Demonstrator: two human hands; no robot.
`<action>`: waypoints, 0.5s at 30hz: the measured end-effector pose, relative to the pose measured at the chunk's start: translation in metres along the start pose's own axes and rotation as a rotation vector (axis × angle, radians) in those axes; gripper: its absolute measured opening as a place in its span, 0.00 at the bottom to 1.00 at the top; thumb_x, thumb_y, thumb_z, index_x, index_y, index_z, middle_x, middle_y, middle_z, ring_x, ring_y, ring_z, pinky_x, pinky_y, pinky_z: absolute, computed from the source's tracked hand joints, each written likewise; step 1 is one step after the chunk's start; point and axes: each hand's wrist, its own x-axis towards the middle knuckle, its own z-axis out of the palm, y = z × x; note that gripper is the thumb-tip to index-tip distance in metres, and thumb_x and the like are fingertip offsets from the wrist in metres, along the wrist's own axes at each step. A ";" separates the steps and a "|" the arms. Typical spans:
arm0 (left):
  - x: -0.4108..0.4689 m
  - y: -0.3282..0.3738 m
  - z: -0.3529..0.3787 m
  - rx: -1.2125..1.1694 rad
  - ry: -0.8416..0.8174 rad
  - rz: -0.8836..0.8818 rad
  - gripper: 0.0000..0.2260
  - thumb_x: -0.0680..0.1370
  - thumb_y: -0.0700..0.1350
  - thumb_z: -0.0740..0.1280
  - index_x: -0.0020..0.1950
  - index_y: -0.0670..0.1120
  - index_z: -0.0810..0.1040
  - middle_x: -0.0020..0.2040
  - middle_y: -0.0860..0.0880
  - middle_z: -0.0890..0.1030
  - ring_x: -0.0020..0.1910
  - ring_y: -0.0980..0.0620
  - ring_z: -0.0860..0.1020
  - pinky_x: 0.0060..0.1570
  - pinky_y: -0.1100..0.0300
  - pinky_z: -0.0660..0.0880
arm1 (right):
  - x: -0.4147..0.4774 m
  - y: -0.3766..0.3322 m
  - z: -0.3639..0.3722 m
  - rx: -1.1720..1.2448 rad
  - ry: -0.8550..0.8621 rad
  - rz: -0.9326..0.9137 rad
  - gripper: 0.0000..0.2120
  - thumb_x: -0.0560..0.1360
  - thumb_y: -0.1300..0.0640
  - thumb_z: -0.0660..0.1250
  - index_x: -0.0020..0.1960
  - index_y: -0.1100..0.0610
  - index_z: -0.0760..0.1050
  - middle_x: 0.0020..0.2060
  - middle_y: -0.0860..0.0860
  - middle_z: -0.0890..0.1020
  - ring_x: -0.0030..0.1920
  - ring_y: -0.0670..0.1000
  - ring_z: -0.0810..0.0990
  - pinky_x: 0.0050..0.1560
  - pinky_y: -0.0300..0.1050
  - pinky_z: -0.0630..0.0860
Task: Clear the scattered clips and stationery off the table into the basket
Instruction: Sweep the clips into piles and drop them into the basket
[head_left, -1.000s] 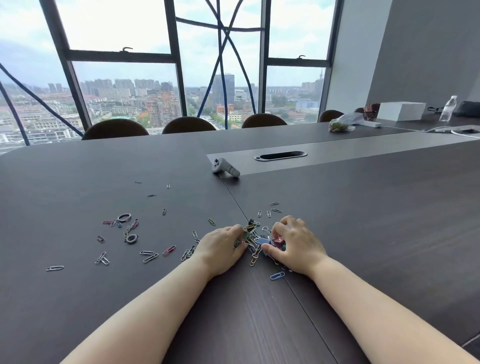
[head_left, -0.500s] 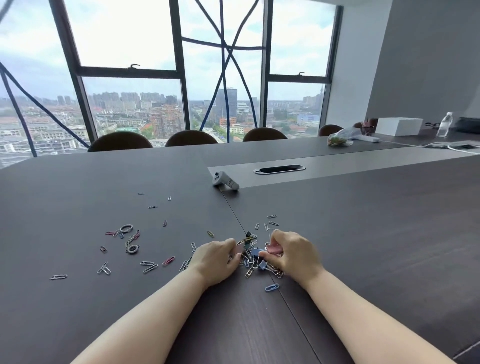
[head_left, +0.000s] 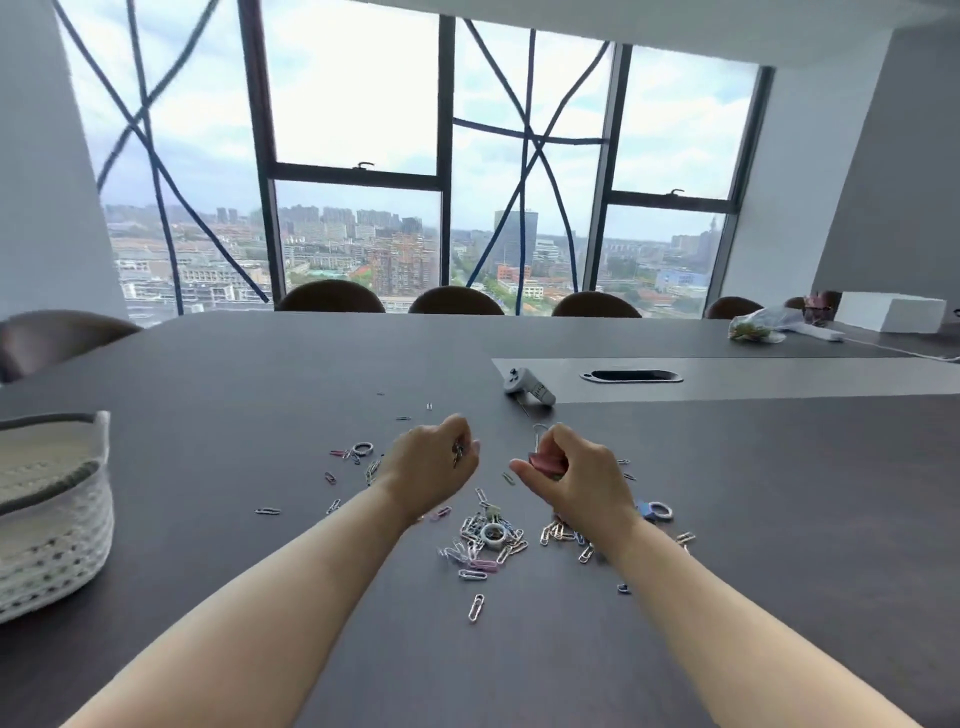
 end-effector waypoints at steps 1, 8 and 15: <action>-0.003 -0.011 -0.016 0.002 0.026 -0.028 0.09 0.77 0.49 0.61 0.48 0.43 0.74 0.41 0.41 0.82 0.43 0.39 0.79 0.38 0.57 0.68 | 0.006 -0.015 0.009 0.022 0.000 -0.013 0.17 0.68 0.47 0.73 0.34 0.47 0.64 0.29 0.38 0.74 0.33 0.34 0.74 0.36 0.27 0.68; -0.050 -0.110 -0.156 0.123 0.241 -0.178 0.10 0.78 0.49 0.61 0.48 0.42 0.75 0.43 0.41 0.82 0.43 0.39 0.79 0.40 0.56 0.70 | 0.045 -0.136 0.096 0.217 -0.030 -0.124 0.14 0.68 0.50 0.73 0.37 0.54 0.69 0.28 0.40 0.74 0.32 0.39 0.75 0.34 0.31 0.68; -0.098 -0.203 -0.272 0.337 0.297 -0.288 0.10 0.78 0.48 0.62 0.49 0.41 0.76 0.43 0.44 0.82 0.39 0.46 0.77 0.37 0.60 0.68 | 0.065 -0.283 0.186 0.475 -0.111 -0.295 0.17 0.69 0.51 0.72 0.33 0.50 0.64 0.24 0.41 0.70 0.30 0.38 0.73 0.36 0.37 0.69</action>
